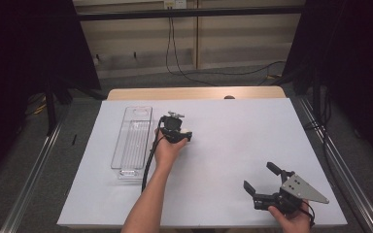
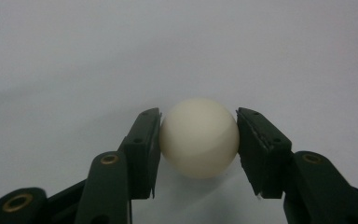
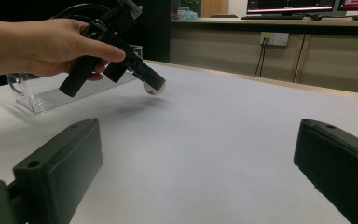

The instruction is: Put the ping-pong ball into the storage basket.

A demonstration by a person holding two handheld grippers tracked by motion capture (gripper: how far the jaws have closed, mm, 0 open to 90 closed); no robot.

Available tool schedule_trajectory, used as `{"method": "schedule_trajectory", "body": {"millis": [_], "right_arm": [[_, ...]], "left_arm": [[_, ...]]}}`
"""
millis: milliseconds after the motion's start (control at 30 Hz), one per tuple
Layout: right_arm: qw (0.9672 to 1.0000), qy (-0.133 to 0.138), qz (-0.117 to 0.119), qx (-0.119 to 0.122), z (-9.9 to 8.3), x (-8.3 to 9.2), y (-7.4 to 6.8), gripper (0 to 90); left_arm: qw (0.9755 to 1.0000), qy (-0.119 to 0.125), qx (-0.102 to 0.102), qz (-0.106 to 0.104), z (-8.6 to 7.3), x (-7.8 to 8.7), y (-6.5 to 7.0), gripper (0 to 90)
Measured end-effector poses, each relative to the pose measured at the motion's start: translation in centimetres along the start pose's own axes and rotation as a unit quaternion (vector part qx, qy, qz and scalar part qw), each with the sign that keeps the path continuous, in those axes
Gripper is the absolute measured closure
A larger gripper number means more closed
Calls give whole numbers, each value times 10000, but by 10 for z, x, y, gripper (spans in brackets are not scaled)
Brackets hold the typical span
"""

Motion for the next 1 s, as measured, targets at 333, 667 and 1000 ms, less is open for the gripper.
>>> {"method": "schedule_trajectory", "body": {"millis": [333,667,1000], "right_arm": [[10000,-29,20,19,0,1,0,8],[10000,-17,14,3,0,0,0,8],[10000,-13,9,-3,0,0,0,8]], "left_arm": [[10000,-51,-16,39,5,8,-3,512],[10000,-60,-7,11,13,16,-7,512],[9999,-97,58,66,18,22,-12,512]]}}
Point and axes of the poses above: each handheld gripper's, and its own axes: x roughly backward along the jaws, z roughly out of its top, y roughly to its right, the point moved 5 cm from there along -x, roughly forward along the jaws, and after that the axes turned 11 degrees about z, right-handed, at the moved point
